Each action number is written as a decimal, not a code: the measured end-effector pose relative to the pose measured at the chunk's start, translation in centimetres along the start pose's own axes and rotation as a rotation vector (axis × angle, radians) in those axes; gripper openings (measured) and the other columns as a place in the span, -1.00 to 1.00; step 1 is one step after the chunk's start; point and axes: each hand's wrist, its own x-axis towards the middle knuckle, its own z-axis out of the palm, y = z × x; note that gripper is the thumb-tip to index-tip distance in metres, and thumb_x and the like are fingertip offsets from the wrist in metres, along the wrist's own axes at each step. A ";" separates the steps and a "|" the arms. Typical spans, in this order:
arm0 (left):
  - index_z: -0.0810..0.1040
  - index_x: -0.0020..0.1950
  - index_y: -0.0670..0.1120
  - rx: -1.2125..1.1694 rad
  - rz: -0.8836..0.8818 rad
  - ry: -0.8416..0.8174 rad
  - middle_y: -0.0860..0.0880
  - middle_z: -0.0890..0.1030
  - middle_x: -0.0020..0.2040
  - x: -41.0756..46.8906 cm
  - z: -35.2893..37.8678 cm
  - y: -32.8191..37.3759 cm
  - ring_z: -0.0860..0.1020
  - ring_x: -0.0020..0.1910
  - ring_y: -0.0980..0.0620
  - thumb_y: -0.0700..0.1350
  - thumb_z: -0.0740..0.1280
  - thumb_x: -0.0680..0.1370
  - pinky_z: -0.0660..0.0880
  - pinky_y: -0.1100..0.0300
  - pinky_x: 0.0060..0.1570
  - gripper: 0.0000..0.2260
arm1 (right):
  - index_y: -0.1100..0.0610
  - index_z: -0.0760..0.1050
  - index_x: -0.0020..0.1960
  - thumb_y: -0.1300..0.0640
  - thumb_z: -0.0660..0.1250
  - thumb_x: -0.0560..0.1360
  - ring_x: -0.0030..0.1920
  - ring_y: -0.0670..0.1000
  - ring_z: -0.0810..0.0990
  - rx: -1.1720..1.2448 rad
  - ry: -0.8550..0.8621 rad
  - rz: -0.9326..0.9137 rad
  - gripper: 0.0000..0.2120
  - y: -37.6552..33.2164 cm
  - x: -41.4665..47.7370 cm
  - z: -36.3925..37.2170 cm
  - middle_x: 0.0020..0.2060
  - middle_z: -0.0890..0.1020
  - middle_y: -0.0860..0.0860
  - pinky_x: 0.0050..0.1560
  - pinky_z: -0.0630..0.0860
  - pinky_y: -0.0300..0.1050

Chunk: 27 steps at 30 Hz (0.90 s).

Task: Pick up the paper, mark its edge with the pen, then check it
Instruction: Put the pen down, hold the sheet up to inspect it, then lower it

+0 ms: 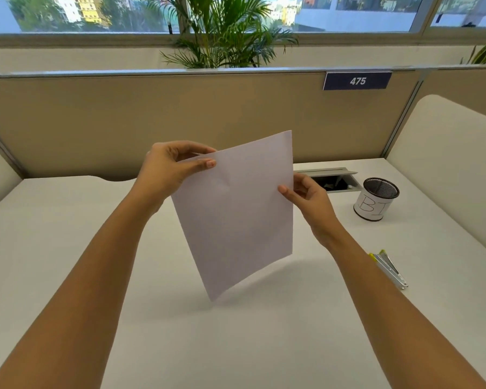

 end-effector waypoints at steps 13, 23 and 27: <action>0.60 0.05 -0.13 -0.461 -0.160 0.261 -0.02 0.67 -0.06 -0.6 -1.0 -1.0 0.66 -0.11 0.06 -0.14 0.40 0.46 0.60 0.29 -0.17 -0.81 | 0.03 0.61 -0.03 0.14 0.40 0.45 -0.16 -0.09 0.67 0.206 0.177 -0.004 -0.89 -1.6 -1.2 0.6 -0.12 0.69 -0.04 -0.17 0.58 -0.28; 0.57 0.15 -0.14 -0.544 -0.104 0.319 -0.02 0.67 -0.04 0.2 -1.2 1.7 0.67 -0.14 0.09 -0.14 0.35 0.50 0.60 0.28 -0.22 -0.76 | -0.02 0.59 -0.10 0.14 0.42 0.43 -0.23 -0.12 0.66 0.255 0.274 -0.087 -0.92 -6.2 0.0 1.8 -0.19 0.68 -0.09 -0.20 0.61 -0.25; 0.55 0.18 -0.18 -0.575 -0.064 0.330 -0.03 0.65 -0.03 0.7 -1.6 3.2 0.64 -0.09 0.06 -0.16 0.34 0.50 0.60 0.28 -0.19 -0.74 | -0.04 0.59 -0.11 0.11 0.42 0.43 -0.24 -0.14 0.68 0.246 0.271 -0.114 -0.93 -8.5 0.5 2.0 -0.25 0.70 -0.18 -0.21 0.63 -0.25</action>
